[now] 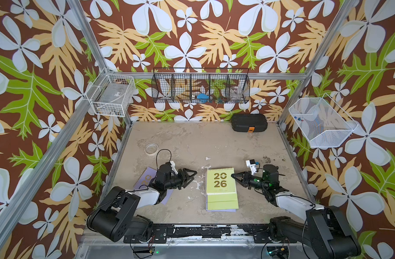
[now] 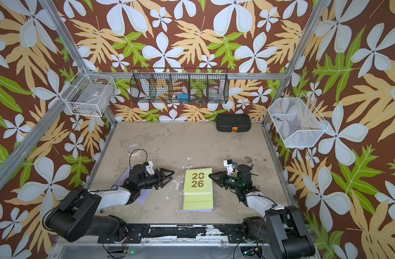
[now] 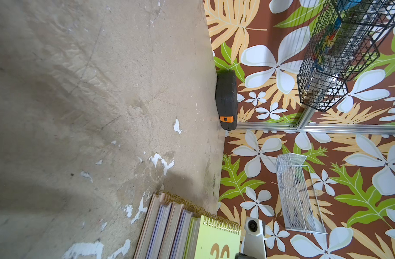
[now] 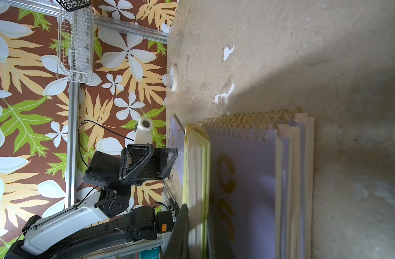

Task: Stack the calendars
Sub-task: Place the calendar at the calendar.

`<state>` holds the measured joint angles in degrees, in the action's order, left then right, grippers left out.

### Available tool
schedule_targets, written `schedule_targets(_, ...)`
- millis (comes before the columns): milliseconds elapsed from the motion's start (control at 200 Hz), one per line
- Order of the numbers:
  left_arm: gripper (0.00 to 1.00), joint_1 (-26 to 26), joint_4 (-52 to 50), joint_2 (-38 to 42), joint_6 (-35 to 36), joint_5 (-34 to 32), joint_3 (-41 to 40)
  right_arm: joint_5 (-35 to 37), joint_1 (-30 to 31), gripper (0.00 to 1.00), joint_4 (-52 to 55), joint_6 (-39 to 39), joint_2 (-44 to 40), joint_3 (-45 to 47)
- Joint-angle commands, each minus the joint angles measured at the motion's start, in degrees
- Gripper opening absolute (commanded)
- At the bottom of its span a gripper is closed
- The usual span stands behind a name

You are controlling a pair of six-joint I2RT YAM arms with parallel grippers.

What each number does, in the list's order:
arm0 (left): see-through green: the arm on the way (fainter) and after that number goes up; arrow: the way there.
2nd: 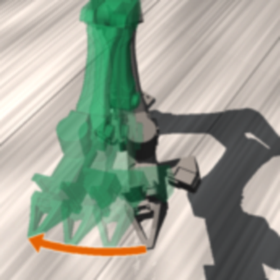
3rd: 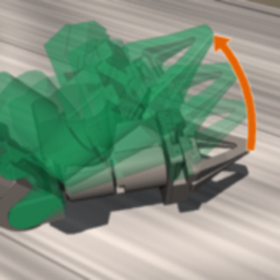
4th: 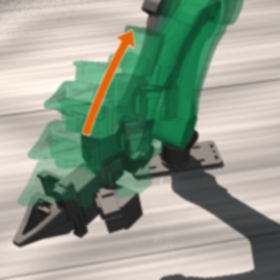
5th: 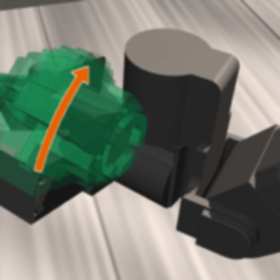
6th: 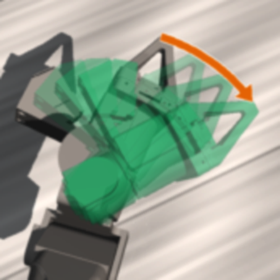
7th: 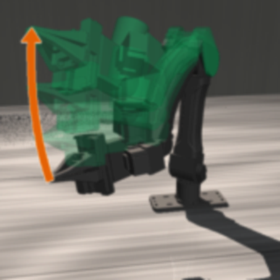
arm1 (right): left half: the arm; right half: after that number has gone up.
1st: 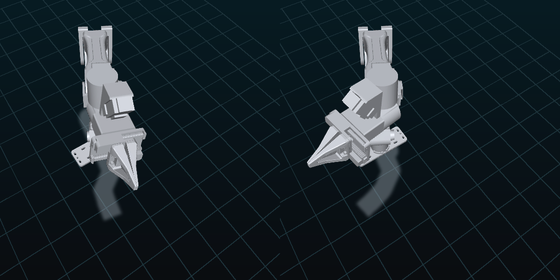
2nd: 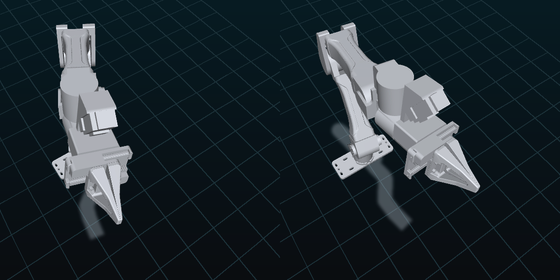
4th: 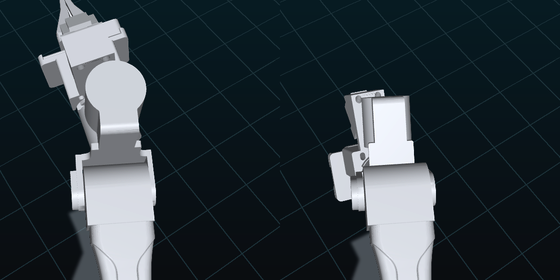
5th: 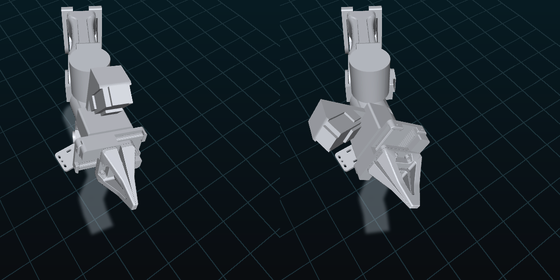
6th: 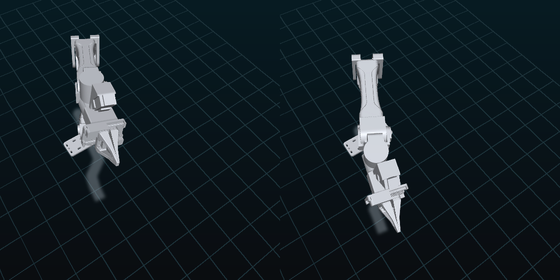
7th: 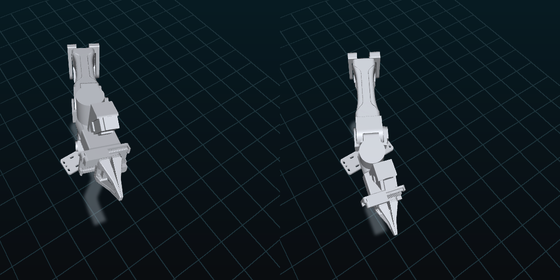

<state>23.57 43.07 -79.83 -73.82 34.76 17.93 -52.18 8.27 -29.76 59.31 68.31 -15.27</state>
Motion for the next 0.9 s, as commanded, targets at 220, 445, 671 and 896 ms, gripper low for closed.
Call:
schedule_targets(220, 0.56, 0.1, 1.1, -0.5, 0.1, 0.2, 0.3, 1.4, 0.1, 0.17, 1.6, -3.1, 0.5, -0.5)
schedule_targets(445, 0.56, 0.1, 1.1, -0.5, 0.0, 0.1, 0.5, 3.1, 0.1, 0.22, 4.1, -4.3, 1.1, -0.9)
schedule_targets(671, 0.56, 0.1, 0.5, -0.8, 0.3, 0.0, 0.9, 4.8, 0.1, 0.3, 7.2, -5.7, 1.1, -2.1)
schedule_targets(896, 0.56, 0.1, -1.0, -0.9, 1.1, -0.2, 1.7, 6.3, 0.2, 0.43, 10.1, -6.9, 1.1, -3.0)
